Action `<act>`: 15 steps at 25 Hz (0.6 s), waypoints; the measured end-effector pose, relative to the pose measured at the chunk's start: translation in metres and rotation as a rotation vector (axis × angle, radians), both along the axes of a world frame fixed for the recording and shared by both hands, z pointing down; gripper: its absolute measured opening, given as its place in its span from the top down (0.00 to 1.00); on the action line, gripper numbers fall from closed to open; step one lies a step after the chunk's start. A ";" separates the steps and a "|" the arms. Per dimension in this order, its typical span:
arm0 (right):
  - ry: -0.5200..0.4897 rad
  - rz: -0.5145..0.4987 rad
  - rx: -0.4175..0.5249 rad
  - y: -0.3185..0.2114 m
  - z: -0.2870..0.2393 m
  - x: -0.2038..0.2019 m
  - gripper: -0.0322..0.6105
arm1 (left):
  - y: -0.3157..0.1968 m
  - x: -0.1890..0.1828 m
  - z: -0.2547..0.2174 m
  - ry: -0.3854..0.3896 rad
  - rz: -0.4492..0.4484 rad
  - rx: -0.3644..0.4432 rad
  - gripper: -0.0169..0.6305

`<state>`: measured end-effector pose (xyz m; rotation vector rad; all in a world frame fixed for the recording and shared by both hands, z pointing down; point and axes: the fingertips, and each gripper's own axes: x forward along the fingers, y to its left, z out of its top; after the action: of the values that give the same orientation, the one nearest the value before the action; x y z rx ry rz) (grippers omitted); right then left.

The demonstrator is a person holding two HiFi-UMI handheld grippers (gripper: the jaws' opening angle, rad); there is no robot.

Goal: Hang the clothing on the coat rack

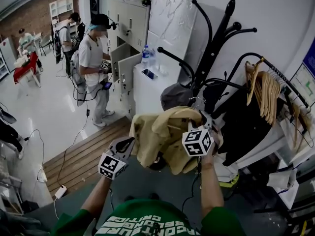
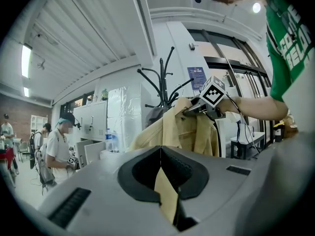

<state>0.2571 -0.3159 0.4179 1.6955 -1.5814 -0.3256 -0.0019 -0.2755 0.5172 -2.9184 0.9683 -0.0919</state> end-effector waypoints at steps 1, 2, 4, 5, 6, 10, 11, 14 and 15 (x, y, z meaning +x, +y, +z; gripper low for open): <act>-0.001 -0.002 -0.004 -0.003 0.002 0.000 0.67 | -0.001 -0.001 0.001 0.001 -0.005 -0.003 0.96; -0.001 -0.002 -0.008 -0.006 0.004 0.000 0.67 | -0.003 -0.002 0.001 0.002 -0.008 -0.005 0.96; -0.002 -0.004 -0.016 -0.010 0.008 0.000 0.67 | -0.004 -0.003 0.002 0.002 -0.013 -0.005 0.96; -0.002 -0.005 -0.020 -0.012 0.010 0.000 0.67 | -0.005 -0.003 0.002 0.001 -0.016 -0.007 0.96; -0.002 -0.006 -0.024 -0.014 0.012 0.001 0.67 | -0.006 -0.003 0.003 0.001 -0.019 -0.008 0.96; -0.004 -0.003 -0.039 -0.019 0.020 0.004 0.67 | -0.007 -0.001 0.003 0.004 -0.020 -0.011 0.96; -0.005 -0.002 -0.044 -0.019 0.022 0.004 0.67 | -0.008 0.000 0.003 0.003 -0.020 -0.013 0.96; -0.008 0.000 -0.059 -0.021 0.030 0.006 0.67 | -0.007 0.002 0.004 0.002 -0.020 -0.019 0.96; -0.008 0.001 -0.062 -0.021 0.032 0.006 0.67 | -0.007 0.003 0.004 0.001 -0.020 -0.021 0.96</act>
<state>0.2634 -0.3368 0.4502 1.6521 -1.5808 -0.2669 0.0009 -0.2824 0.5211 -2.9283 1.0023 -0.1027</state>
